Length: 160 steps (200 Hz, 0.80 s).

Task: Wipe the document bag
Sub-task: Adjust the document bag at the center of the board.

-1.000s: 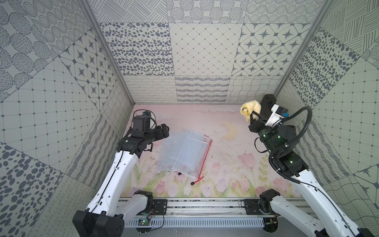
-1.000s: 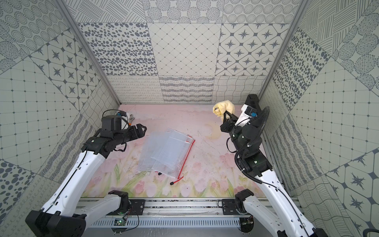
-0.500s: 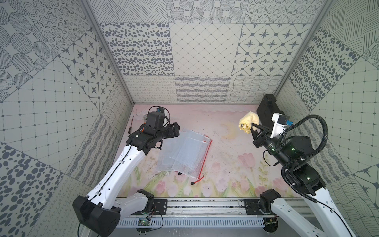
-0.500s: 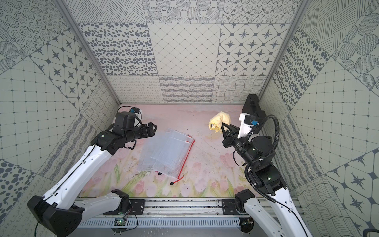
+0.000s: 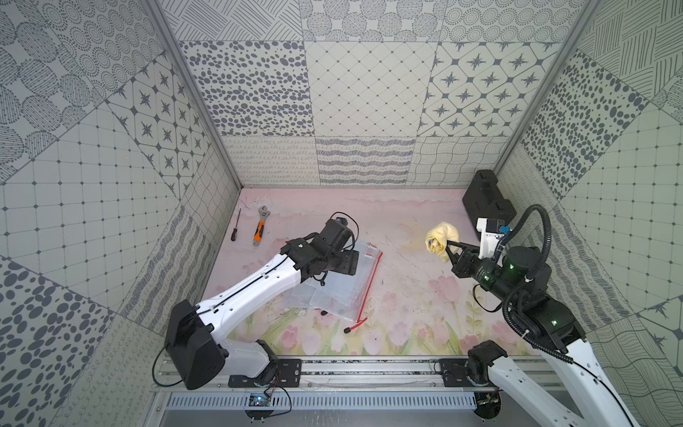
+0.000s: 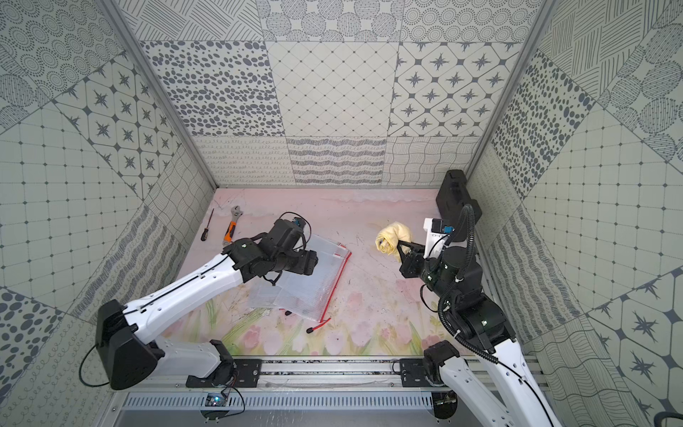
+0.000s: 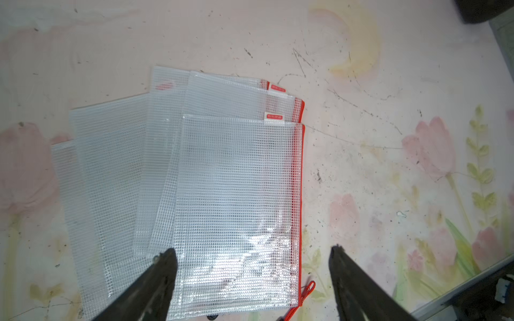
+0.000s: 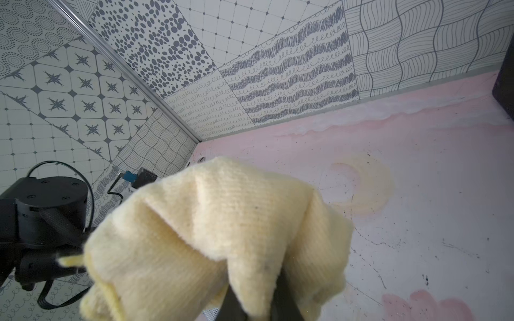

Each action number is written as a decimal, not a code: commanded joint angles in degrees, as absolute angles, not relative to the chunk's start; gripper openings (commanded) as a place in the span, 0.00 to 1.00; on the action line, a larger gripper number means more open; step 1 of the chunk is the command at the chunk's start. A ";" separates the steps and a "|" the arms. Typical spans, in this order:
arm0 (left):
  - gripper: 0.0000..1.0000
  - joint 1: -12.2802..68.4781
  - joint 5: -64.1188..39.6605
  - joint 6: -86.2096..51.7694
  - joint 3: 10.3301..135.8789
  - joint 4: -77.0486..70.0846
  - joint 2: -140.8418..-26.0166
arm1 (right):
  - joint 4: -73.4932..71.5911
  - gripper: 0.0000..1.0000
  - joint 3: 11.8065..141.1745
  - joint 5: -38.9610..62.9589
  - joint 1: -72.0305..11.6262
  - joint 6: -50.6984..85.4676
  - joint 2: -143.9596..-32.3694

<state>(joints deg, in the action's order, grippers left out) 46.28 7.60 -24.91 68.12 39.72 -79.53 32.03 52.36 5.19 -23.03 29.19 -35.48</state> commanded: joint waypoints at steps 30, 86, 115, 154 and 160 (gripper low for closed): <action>0.79 55.68 8.96 -30.50 76.86 39.33 -98.60 | 35.03 0.00 52.24 4.04 -21.39 29.31 -32.81; 0.71 56.52 7.21 -30.94 84.76 42.21 -112.19 | 35.99 0.00 50.41 4.81 -20.60 29.97 -29.87; 0.69 56.56 7.79 -31.28 84.77 42.21 -113.79 | 35.93 0.00 49.03 4.44 -20.52 30.45 -28.44; 0.63 56.59 10.61 -32.46 84.96 44.34 -115.58 | 35.34 0.00 48.09 5.61 -20.48 30.58 -28.39; 0.62 56.60 11.32 -32.58 84.75 44.51 -115.58 | 35.17 0.00 47.97 5.75 -20.48 30.59 -28.39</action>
<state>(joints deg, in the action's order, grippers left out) 56.29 8.23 -30.52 84.31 40.38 -114.54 37.54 48.45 4.95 -20.75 30.11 -29.12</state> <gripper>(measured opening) 0.640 0.112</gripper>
